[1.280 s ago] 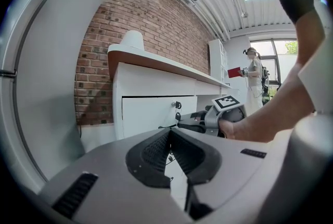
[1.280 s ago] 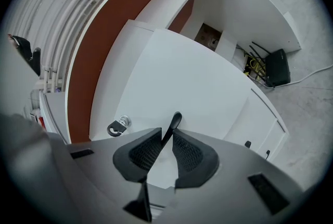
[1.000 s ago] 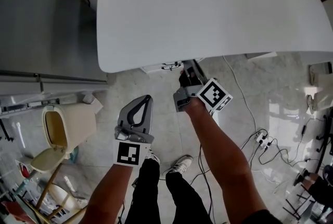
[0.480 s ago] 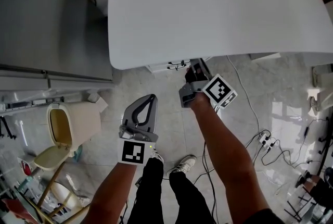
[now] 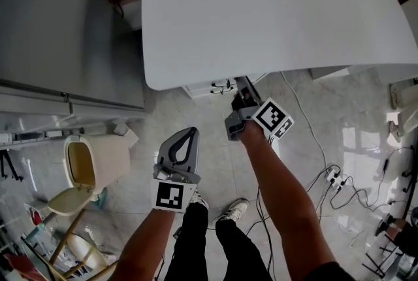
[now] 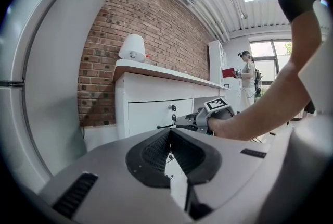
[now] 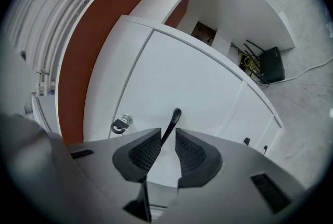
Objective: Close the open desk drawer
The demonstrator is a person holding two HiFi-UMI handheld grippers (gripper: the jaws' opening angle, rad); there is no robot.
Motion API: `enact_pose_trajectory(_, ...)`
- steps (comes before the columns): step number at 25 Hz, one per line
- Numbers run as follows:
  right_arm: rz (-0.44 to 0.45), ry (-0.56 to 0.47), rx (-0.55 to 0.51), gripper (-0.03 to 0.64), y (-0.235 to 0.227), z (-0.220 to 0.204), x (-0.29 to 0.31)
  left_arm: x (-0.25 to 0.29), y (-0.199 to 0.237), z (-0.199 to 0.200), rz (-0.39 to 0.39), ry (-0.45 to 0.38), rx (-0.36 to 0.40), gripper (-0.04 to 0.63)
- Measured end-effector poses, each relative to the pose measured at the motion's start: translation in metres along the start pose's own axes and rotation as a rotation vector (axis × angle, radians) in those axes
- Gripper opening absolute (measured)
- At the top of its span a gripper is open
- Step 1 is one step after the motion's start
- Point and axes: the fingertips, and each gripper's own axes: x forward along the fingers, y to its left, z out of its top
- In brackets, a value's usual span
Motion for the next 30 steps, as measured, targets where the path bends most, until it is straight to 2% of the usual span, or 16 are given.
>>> enact_pose_trajectory(3, -0.024, 0.021, -0.044, 0.078, 0.002, -0.009, -0.017, -0.008, -0.003, 0.006, 0.000, 0.003, -0.003, 0.006)
enact_pose_trajectory(7, -0.023, 0.098, -0.260, 0.078, 0.015, -0.027, -0.047, -0.012, -0.006, 0.021, 0.002, -0.010, 0.011, 0.006)
enact_pose_trajectory(11, -0.007, 0.141, -0.416, 0.074, 0.046, -0.037, -0.088, -0.026, -0.016, 0.038, 0.013, -0.016, 0.014, 0.006)
enact_pose_trajectory(15, 0.003, 0.102, -0.563, 0.061, 0.096, -0.031, -0.136, -0.045, -0.023, 0.060, 0.021, -0.003, 0.030, 0.006)
enact_pose_trajectory(18, 0.000, 0.045, -0.660, 0.053, 0.142, -0.023, -0.184, -0.062, -0.035, 0.084, 0.019, 0.001, 0.005, 0.008)
enact_pose_trajectory(24, 0.023, 0.006, -0.871, 0.043, 0.239, -0.007, -0.253, -0.095, -0.074, 0.157, 0.000, -0.052, -0.036, 0.006)
enact_pose_trajectory(28, 0.063, -0.040, -1.064, 0.041, 0.298, 0.023, -0.282, -0.115, -0.102, 0.202, -0.031, -0.085, -0.008, 0.006)
enact_pose_trajectory(30, 0.064, -0.056, -1.118, 0.041, 0.319, 0.034, -0.296, -0.130, -0.113, 0.221, -0.034, -0.103, 0.022, 0.008)
